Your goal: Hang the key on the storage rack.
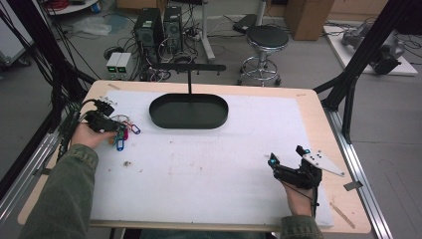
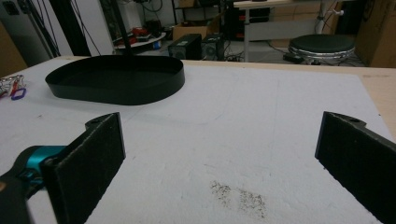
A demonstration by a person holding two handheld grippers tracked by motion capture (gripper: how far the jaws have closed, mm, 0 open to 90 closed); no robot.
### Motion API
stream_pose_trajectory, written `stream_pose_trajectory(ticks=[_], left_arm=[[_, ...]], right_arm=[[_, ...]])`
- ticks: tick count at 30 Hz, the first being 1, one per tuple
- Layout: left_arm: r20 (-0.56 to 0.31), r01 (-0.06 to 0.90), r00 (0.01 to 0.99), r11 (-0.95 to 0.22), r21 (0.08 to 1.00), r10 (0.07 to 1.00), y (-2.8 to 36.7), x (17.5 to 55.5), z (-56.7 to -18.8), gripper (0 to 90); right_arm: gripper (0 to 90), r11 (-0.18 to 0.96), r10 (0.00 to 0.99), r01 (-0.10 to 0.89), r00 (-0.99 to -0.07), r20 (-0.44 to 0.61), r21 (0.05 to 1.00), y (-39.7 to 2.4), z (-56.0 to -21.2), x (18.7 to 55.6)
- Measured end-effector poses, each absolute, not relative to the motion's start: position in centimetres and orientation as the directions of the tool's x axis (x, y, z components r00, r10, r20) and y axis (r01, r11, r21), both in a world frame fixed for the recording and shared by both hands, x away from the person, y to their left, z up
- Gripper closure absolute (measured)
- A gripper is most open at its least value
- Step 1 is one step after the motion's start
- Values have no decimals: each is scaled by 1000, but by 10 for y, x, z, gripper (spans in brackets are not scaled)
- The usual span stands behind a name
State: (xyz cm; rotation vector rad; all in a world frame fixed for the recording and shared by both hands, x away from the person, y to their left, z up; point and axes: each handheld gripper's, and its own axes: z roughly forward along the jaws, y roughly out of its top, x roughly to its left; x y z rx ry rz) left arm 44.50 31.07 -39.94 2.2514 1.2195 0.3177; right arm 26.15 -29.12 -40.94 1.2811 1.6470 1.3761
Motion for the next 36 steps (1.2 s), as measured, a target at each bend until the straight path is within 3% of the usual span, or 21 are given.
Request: stream_pose_trajectory(ticks=[3, 18, 36], left_arm=[[-71, 696, 558, -420, 582, 827, 313, 442, -393, 790], [10, 639, 583, -466, 612, 813, 304, 431, -351, 788], [50, 578, 603, -479, 661, 796, 294, 422, -298, 789]], right_arm=[[5, -20, 937, 276, -331, 115, 961, -291, -409, 261], [5, -24, 933, 265, -340, 117, 964, -292, -408, 261], [5, -36, 930, 262, -345, 128, 964, -293, -407, 260]])
